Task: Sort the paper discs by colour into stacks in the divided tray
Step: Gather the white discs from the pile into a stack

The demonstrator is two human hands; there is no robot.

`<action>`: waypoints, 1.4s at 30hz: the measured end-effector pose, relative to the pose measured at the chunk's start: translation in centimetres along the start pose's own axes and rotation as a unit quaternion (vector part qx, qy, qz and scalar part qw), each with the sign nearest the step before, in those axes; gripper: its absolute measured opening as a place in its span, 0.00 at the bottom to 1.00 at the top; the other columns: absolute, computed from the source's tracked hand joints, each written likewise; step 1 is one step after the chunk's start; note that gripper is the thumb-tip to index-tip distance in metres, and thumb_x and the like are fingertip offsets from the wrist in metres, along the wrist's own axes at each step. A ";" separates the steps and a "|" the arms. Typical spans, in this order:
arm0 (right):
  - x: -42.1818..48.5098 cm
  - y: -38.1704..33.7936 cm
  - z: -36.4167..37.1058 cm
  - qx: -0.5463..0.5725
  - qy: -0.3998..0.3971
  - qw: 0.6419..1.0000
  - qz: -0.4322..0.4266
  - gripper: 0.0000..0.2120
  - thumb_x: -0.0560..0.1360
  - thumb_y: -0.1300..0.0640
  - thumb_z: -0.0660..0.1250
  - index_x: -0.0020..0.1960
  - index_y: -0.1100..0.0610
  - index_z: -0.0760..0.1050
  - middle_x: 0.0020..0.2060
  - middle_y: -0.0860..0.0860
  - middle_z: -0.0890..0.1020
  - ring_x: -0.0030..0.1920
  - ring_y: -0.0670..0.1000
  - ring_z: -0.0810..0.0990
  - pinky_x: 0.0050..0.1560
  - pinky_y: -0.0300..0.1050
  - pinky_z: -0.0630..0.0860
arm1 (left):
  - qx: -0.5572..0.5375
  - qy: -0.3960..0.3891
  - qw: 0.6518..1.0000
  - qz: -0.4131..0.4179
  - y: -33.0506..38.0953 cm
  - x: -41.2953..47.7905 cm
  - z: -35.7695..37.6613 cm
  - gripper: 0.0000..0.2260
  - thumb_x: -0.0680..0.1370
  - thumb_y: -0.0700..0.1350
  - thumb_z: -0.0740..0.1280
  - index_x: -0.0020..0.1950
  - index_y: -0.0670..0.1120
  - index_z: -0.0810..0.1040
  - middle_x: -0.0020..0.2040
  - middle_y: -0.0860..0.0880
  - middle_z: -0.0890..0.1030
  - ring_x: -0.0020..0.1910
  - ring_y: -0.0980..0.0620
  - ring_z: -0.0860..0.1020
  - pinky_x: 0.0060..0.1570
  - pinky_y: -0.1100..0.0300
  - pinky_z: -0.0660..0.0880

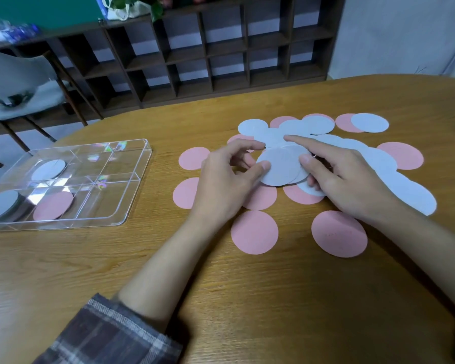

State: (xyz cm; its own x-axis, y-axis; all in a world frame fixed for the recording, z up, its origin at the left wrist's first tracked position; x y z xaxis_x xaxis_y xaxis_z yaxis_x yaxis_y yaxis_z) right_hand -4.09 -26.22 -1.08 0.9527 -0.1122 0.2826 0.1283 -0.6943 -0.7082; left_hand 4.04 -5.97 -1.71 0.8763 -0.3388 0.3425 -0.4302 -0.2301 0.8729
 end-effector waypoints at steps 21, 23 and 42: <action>0.2 -0.1 0.7 -0.133 -0.052 0.990 -0.017 0.29 0.85 0.45 0.56 0.83 0.46 0.53 0.68 0.47 0.75 0.64 0.47 0.69 0.60 0.43 0.65 | 0.324 -0.025 0.937 0.131 0.7 -1.5 2.3 0.17 0.86 0.51 0.60 0.73 0.46 0.73 0.45 0.46 0.81 0.41 0.40 0.78 0.38 0.44 0.77; 0.2 -0.1 0.6 -0.123 -0.036 0.991 -0.033 0.24 0.84 0.47 0.59 0.80 0.46 0.61 0.64 0.48 0.78 0.61 0.48 0.73 0.56 0.43 0.67 | 0.348 -0.031 0.928 0.130 0.8 -1.8 2.5 0.19 0.87 0.50 0.57 0.77 0.46 0.68 0.48 0.45 0.81 0.42 0.39 0.79 0.38 0.44 0.77; -1.1 2.8 -5.9 0.024 0.055 0.998 0.036 0.07 0.83 0.51 0.64 0.60 0.43 0.74 0.51 0.45 0.85 0.45 0.38 0.81 0.43 0.34 0.75 | 0.287 -0.152 0.931 0.166 0.5 -2.2 2.6 0.17 0.81 0.54 0.70 0.68 0.49 0.81 0.64 0.53 0.81 0.63 0.52 0.76 0.61 0.49 0.75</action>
State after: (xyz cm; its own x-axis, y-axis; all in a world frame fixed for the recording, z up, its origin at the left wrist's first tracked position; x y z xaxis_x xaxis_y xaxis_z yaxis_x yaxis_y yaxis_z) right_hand -6.36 -32.21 0.47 0.9239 -0.2397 0.2983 0.0767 -0.6476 -0.7581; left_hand 1.36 -7.67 -2.96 0.6102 -0.7004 0.3704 -0.7878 -0.4868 0.3774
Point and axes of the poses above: each hand's wrist, its own x-axis towards the middle knuckle, its own z-axis out of the palm, y = z × x, the point moved 1 cm from there along x, towards the middle knuckle
